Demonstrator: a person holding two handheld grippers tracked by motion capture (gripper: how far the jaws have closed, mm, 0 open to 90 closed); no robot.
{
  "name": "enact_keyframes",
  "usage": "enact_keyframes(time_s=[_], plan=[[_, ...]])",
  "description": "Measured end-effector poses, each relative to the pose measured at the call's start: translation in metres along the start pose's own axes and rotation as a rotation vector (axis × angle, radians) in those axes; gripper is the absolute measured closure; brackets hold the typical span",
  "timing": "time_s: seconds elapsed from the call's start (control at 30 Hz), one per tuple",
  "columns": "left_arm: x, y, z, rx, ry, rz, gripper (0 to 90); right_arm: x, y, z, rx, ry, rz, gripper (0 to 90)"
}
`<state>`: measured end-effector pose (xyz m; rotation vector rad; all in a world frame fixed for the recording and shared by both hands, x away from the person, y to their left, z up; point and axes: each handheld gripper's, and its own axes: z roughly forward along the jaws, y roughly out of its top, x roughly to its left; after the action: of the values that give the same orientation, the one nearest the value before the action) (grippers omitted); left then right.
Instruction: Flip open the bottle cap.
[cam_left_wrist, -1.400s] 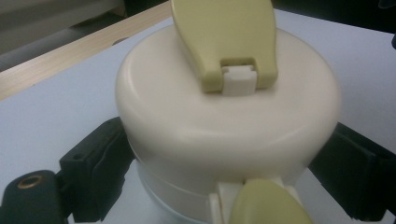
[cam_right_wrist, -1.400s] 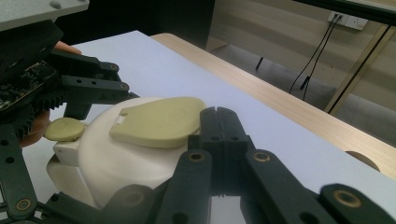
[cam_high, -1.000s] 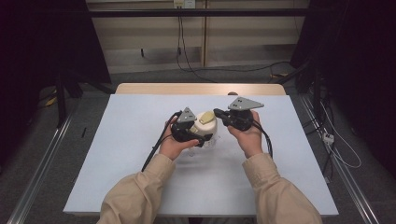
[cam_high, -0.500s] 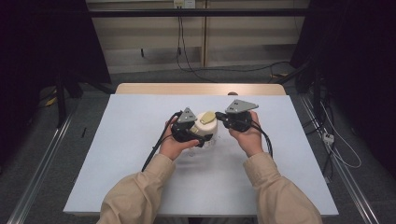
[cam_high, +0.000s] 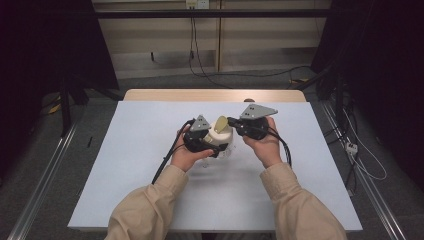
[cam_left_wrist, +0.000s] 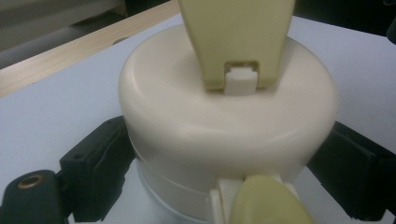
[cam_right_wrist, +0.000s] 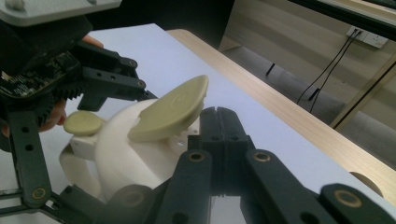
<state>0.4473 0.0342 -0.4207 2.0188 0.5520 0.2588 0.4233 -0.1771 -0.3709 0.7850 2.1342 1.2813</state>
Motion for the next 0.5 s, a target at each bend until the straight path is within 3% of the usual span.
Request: enact_keyframes(time_s=[0.5], plan=[[0.0001, 0.0000, -0.0090, -0.010, -0.006, -0.013, 12.5, 0.0030, 0.0023, -0.0033, -0.033, 0.003, 0.049, 90.0]])
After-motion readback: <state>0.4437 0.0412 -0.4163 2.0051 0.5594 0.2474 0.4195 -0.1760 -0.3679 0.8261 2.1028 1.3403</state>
